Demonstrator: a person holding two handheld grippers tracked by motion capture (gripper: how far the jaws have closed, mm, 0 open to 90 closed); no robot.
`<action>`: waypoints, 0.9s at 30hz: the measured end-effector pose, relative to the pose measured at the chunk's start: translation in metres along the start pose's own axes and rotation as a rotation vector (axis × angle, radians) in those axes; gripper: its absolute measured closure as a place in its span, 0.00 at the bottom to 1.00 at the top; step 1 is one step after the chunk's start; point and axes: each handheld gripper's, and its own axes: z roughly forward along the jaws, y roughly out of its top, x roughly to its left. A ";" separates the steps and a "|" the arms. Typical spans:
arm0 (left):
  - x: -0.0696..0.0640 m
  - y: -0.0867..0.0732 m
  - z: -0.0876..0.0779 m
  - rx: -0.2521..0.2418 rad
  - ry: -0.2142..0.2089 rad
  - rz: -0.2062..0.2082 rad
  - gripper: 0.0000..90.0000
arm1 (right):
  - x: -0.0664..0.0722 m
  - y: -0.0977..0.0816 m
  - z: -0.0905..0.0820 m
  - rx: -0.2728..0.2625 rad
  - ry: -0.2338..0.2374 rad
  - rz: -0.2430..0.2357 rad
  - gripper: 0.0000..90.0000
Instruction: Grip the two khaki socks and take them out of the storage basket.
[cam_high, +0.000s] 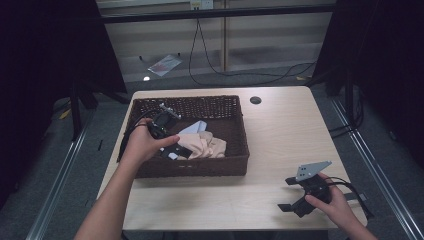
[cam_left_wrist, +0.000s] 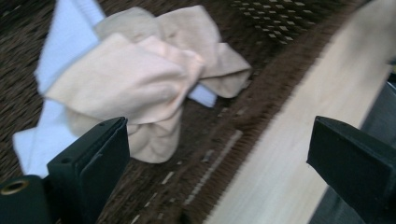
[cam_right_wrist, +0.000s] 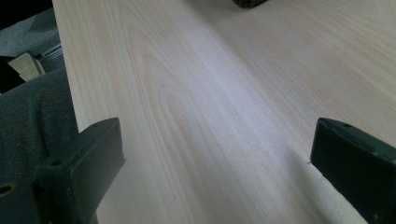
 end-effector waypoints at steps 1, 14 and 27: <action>0.006 0.003 0.004 0.005 0.018 -0.020 0.06 | 0.000 0.000 0.000 0.000 0.000 0.000 0.02; 0.035 0.018 0.038 0.035 0.127 -0.026 0.12 | 0.001 0.000 0.001 0.007 0.008 -0.010 0.03; 0.052 0.021 0.079 0.076 0.164 -0.019 0.20 | 0.002 0.000 0.003 0.006 0.028 -0.004 0.03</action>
